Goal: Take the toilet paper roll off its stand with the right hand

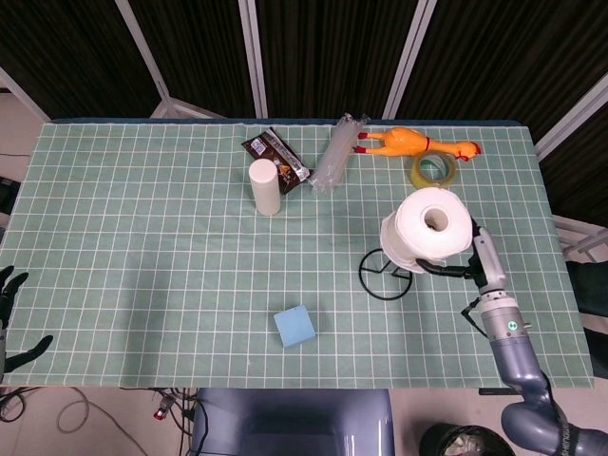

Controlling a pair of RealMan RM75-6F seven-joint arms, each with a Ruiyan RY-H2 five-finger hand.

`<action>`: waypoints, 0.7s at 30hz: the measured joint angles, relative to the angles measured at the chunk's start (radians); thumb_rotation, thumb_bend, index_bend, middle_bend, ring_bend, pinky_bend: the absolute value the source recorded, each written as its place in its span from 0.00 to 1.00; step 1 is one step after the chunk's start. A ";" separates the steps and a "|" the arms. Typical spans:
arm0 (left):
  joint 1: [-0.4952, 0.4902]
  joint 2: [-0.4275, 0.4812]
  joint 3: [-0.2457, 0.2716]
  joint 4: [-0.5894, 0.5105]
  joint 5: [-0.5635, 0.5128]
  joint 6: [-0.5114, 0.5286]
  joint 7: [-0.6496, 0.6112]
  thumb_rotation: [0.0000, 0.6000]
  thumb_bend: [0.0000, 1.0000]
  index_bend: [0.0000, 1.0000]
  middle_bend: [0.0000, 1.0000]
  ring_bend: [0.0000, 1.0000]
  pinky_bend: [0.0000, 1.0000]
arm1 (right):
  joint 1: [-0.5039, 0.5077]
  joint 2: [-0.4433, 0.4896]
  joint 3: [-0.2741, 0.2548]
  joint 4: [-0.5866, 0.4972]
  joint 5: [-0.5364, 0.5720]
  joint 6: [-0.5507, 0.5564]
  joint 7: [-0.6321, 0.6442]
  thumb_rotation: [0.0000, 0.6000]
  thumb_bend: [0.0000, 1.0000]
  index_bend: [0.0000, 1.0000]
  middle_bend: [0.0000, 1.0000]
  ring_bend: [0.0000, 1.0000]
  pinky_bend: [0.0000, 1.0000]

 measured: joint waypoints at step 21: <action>-0.005 -0.012 0.005 -0.002 0.004 -0.010 0.028 1.00 0.05 0.15 0.04 0.00 0.00 | -0.044 0.468 0.216 -0.017 0.201 -0.067 0.093 1.00 0.00 0.35 0.35 0.08 0.00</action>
